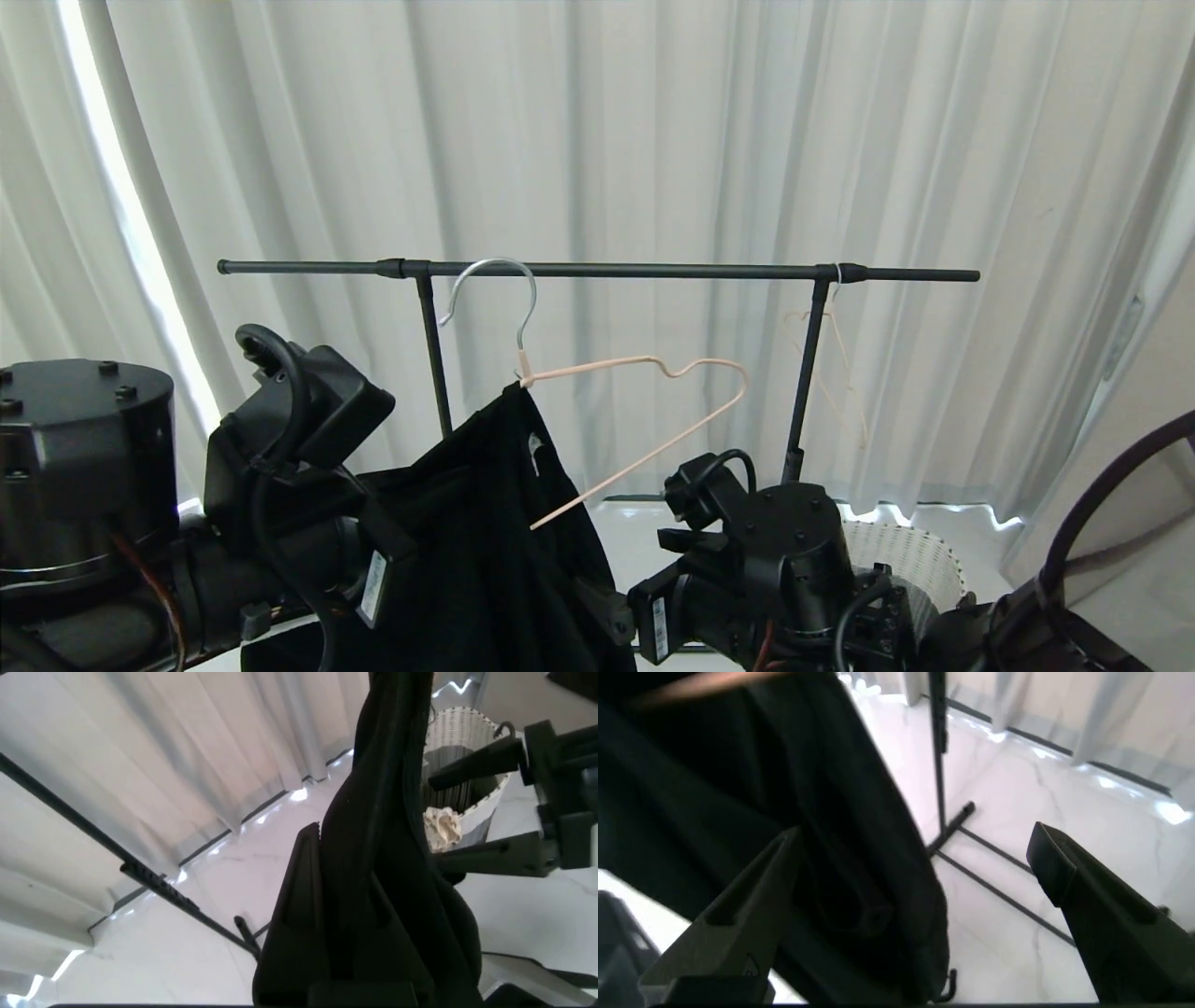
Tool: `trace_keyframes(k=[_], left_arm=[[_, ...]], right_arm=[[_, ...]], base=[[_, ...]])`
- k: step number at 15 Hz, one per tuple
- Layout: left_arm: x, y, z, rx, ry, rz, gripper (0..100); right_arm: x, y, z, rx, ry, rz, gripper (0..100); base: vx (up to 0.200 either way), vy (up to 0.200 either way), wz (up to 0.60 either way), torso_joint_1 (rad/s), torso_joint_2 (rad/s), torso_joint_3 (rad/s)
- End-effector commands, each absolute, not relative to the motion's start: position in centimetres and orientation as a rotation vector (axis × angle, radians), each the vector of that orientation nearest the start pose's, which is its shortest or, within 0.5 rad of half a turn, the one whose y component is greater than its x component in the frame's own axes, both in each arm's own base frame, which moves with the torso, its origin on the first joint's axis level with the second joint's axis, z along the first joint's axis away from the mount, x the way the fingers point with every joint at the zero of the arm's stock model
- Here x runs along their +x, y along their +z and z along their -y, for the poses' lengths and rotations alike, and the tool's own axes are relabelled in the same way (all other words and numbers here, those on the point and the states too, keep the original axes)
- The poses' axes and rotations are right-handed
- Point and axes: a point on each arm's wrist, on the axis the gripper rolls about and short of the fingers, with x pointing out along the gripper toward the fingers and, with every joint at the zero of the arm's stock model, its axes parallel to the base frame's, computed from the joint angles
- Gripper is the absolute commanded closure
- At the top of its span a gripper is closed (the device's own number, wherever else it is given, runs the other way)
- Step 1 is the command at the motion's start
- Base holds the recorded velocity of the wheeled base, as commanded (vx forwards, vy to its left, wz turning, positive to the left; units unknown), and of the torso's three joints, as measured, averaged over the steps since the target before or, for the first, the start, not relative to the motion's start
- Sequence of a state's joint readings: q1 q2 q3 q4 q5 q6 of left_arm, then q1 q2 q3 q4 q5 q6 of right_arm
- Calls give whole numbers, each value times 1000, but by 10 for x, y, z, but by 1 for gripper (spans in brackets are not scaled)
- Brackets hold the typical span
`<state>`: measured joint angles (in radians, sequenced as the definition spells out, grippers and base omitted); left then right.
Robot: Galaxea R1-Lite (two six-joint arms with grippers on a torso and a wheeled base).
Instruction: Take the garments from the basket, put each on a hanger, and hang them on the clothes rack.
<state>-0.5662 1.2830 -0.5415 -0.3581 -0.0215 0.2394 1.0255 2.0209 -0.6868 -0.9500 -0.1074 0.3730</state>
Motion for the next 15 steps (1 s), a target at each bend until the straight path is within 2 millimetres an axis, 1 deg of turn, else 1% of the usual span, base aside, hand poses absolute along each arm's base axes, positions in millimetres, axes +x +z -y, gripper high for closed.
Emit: trace_keyframes(k=[1,4,5,6,8,11,15], left_arm=[[160,189,103,332,-626,-295,100],[159,191,102,332,-626,-288,100],[159,191,103,331,-630,-286,100],[158,191,104,332,-636,-285,100],[156,194,109,314,-659,-277,100],[154,194,113,312,-679,-276,100],[152,193,115,316,-693,-277,100]], right_arm=[[180,71,-289,114,798,-513,0],[192,71,-281,122,745,-508,0],[193,68,-278,112,728,-510,0],[192,67,-278,106,725,-513,0],[181,58,-276,45,746,-537,0],[178,53,-276,11,742,-541,0],[180,60,-278,27,736,-514,0]], base=[[0,0,0,0,0,0],[0,0,0,0,0,0],[0,0,0,0,0,0],[0,0,0,0,0,0],[0,0,0,0,0,0],[0,0,0,0,0,0],[0,0,0,0,0,0]])
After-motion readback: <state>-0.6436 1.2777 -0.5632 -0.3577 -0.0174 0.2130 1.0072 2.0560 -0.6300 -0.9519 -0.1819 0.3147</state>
